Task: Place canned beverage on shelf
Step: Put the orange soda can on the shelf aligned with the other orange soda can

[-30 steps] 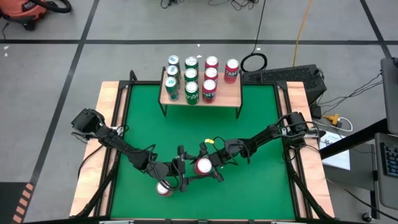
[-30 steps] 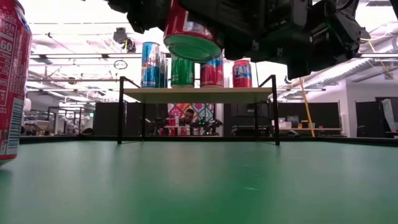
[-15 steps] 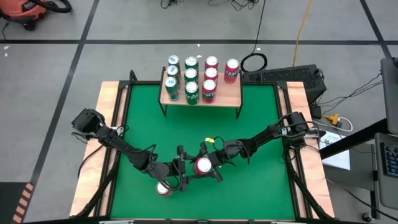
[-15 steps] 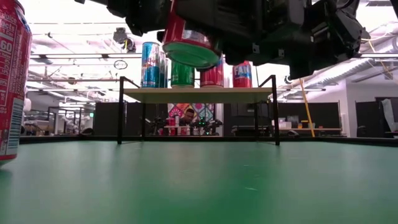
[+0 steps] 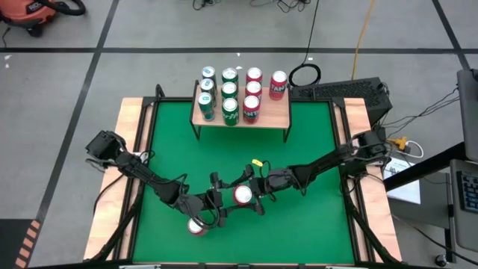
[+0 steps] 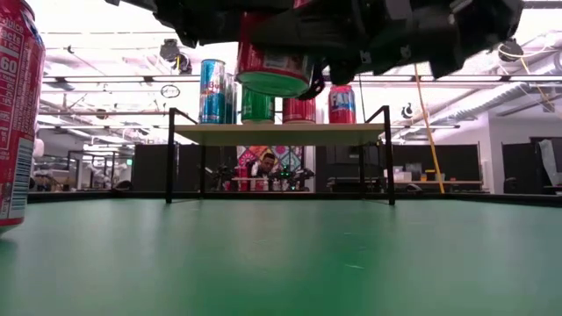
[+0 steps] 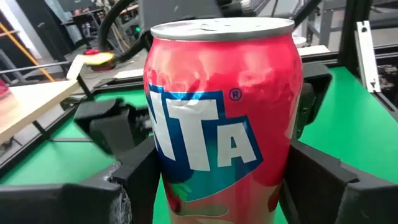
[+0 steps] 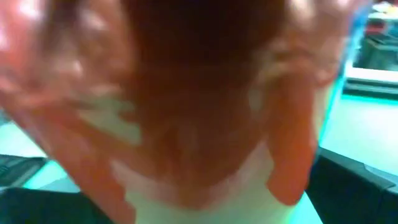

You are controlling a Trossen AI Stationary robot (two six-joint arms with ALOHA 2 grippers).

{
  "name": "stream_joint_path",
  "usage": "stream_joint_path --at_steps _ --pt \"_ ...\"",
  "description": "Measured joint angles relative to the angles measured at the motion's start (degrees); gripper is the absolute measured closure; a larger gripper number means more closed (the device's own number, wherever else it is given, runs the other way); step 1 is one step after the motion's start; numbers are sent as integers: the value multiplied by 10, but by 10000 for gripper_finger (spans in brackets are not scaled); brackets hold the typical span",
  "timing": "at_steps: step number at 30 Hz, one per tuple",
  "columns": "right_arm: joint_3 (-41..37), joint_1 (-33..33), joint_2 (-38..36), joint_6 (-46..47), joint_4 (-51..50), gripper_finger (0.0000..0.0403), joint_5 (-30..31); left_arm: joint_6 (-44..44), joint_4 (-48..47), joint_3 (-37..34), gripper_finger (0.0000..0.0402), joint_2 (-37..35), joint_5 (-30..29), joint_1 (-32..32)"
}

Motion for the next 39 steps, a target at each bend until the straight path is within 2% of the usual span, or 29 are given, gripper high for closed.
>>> stream_joint_path --at_steps 8,16,27,29,32,39 --pt "1 26 -93 25 -194 24 108 -1 17 1 127 0 -18 1" --pt "1 42 -146 62 -319 24 188 -1 23 1 128 0 -47 1" --pt "0 42 -146 61 -379 24 203 -15 17 0 128 0 -46 2" --pt "-3 40 -145 67 -408 24 225 -21 27 0 128 -2 -18 0" --pt "-3 37 -144 95 -442 24 240 -21 27 2 128 -3 -10 -4" --pt "-3 54 -144 131 -446 24 242 -47 -9 1 128 -3 -35 0"
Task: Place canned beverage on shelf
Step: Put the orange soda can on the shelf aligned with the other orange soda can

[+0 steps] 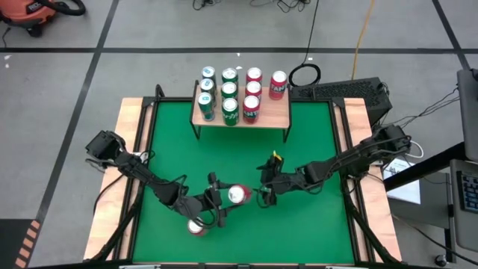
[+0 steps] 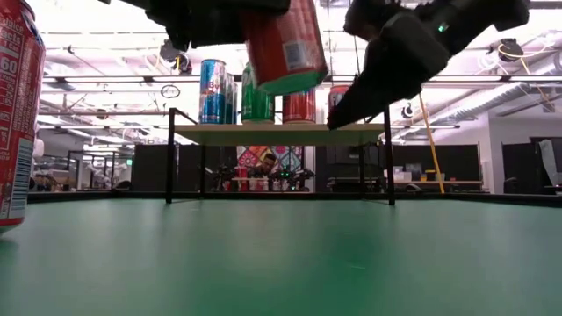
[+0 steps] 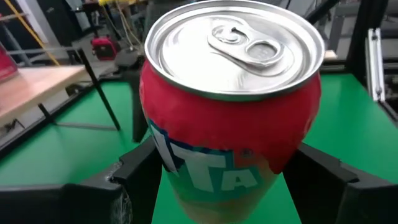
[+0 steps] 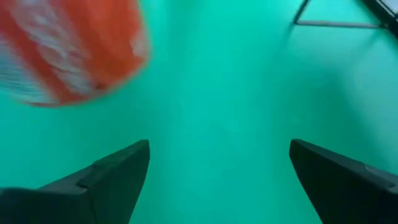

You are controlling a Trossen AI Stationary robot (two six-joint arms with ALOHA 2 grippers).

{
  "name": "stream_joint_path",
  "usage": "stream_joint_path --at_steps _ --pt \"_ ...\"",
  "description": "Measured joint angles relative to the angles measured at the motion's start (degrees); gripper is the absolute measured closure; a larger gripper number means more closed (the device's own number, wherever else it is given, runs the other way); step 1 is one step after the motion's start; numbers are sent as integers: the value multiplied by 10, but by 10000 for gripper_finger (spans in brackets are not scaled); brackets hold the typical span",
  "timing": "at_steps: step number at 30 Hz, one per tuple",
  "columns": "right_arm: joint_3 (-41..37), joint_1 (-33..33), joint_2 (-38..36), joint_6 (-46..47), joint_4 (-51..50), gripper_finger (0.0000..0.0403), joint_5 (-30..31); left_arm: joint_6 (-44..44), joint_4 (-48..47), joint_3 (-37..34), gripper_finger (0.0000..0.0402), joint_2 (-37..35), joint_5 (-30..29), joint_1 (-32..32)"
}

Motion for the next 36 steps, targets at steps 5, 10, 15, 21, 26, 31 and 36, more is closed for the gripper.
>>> stream_joint_path --at_steps 5,10,15,21,26,31,36 --pt "1 22 -17 15 8 24 -4 -14 -14 0 128 0 -27 1" --pt "0 44 -39 8 44 24 -3 -20 -27 0 128 0 -58 3" --pt "1 44 -32 -18 196 24 -2 -30 -42 0 128 0 -61 6" --pt "1 45 -4 -68 273 24 25 -30 -40 0 128 0 -64 6" --pt "1 44 7 -108 315 24 25 -60 -57 0 128 1 -65 16" --pt "1 35 7 -113 330 24 23 -65 -54 0 128 1 -65 21" --pt "1 17 16 -114 331 23 0 -60 -54 0 128 1 -65 21"
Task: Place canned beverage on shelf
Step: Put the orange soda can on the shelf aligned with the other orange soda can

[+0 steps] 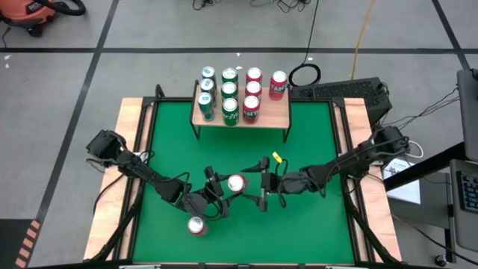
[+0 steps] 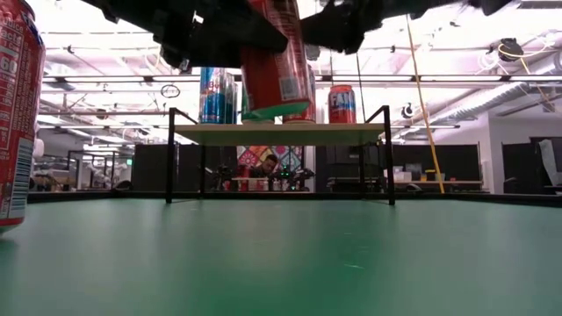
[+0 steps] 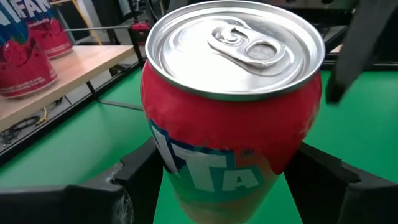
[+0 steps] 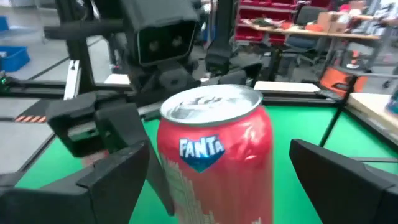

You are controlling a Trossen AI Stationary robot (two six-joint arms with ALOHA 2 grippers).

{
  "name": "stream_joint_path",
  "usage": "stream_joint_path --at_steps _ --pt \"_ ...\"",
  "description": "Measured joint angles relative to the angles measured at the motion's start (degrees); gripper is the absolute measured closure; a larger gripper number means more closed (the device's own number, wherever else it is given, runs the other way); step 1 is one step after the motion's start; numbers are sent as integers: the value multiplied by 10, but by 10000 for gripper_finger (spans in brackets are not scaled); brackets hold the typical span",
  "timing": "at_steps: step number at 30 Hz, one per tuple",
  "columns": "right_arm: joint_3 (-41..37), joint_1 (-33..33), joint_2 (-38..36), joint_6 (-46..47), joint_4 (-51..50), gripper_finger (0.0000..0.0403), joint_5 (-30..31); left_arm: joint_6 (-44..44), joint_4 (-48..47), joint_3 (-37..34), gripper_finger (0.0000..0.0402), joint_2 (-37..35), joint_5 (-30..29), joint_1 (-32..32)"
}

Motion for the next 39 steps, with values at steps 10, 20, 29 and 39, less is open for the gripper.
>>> stream_joint_path --at_steps 10,20,29,39 --pt "0 -17 44 -30 69 44 -39 -10 0 0 128 0 0 0" --pt "0 -19 53 -29 78 109 -38 -17 -3 0 125 0 1 0" --pt "0 -20 29 -26 47 107 -81 -34 7 0 32 0 -4 -11" --pt "-1 -36 -42 -87 13 109 -232 46 90 0 9 -3 8 -53"
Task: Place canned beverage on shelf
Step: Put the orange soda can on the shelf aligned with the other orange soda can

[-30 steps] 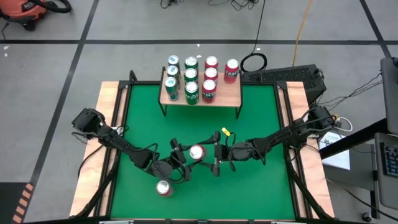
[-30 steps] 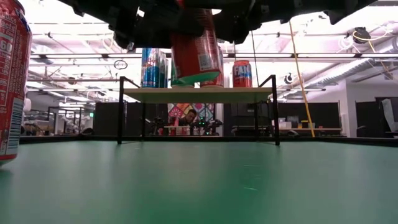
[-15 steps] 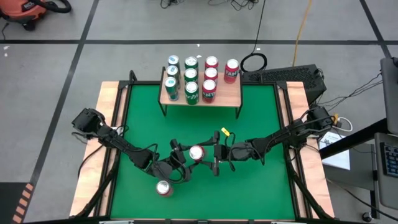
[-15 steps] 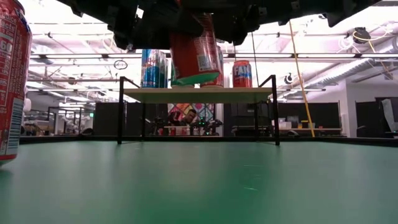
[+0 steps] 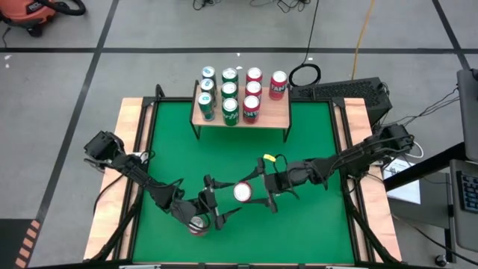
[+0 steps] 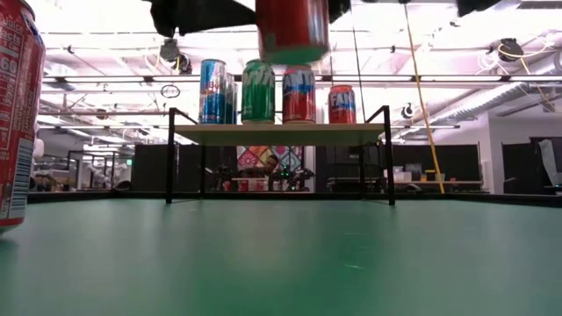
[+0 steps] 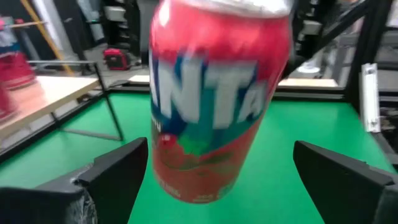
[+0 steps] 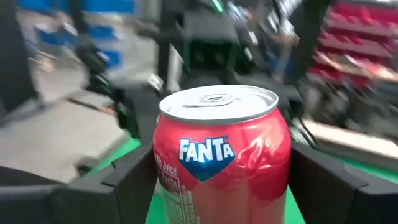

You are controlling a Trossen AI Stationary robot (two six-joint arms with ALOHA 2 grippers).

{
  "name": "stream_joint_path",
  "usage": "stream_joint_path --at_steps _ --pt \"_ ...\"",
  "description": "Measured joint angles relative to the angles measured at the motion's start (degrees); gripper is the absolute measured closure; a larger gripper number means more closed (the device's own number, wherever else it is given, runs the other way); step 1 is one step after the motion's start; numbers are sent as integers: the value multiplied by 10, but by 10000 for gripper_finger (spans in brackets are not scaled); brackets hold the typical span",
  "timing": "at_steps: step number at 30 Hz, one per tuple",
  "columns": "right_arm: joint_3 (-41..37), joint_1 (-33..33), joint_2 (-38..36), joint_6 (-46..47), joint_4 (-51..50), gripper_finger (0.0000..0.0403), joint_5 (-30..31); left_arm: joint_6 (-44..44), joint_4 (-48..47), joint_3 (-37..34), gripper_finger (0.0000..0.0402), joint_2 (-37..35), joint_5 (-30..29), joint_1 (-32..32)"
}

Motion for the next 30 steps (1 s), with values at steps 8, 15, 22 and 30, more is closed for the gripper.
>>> stream_joint_path --at_steps 8,15,22,30 --pt "0 -35 34 -16 119 109 -179 10 16 0 9 0 27 8" --pt "0 -37 73 -88 218 109 -258 22 20 0 9 0 85 16" --pt "0 -39 83 -126 242 109 -325 62 36 0 9 0 131 15" --pt "0 -40 83 -142 245 109 -362 99 57 0 9 0 183 24"
